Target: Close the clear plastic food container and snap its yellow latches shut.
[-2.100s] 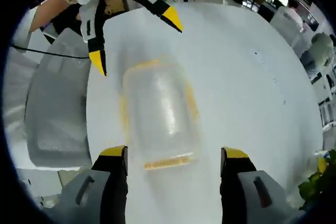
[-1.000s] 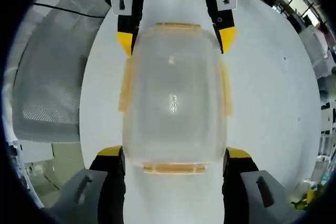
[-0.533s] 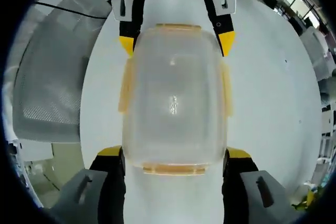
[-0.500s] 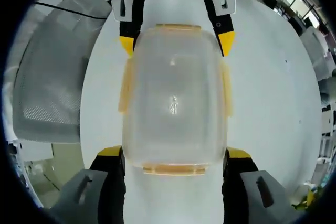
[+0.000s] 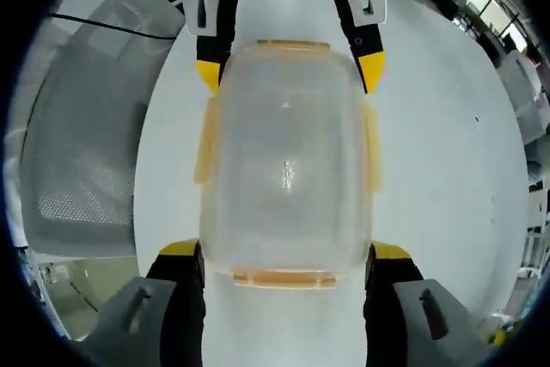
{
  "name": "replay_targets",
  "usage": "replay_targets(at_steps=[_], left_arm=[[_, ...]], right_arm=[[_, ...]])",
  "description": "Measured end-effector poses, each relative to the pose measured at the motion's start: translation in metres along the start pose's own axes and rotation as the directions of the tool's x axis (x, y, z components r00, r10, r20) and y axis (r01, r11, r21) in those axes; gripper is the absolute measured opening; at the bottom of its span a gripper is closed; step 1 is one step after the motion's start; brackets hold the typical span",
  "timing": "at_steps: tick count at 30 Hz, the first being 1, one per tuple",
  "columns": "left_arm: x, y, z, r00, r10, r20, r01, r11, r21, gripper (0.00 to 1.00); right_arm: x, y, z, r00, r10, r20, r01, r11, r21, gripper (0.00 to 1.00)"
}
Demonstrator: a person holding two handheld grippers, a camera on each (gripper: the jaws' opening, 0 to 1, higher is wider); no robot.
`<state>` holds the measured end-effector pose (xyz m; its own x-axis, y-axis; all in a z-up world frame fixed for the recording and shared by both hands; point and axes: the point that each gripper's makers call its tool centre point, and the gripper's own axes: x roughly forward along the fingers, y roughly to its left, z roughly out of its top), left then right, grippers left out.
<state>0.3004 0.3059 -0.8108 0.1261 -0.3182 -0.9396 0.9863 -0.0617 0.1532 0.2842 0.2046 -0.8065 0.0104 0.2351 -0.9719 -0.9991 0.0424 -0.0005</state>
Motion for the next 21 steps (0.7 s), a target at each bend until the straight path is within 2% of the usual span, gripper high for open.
replay_targets(at_steps=[7, 11, 21], left_arm=[[-0.012, -0.009, -0.032, 1.000, 0.006, -0.029, -0.007, 1.000, -0.021, 0.79], [-0.018, -0.017, -0.047, 1.000, 0.014, -0.019, -0.015, 0.999, -0.048, 0.79], [-0.028, -0.034, -0.071, 1.000, 0.021, -0.016, -0.022, 0.997, -0.071, 0.80]], right_arm=[[0.008, 0.006, 0.031, 1.000, 0.009, 0.020, -0.008, 1.000, -0.025, 0.73], [0.012, 0.012, 0.047, 0.999, 0.017, 0.029, -0.016, 0.999, -0.046, 0.74], [0.021, 0.026, 0.074, 0.999, 0.035, 0.003, -0.034, 0.996, -0.084, 0.75]])
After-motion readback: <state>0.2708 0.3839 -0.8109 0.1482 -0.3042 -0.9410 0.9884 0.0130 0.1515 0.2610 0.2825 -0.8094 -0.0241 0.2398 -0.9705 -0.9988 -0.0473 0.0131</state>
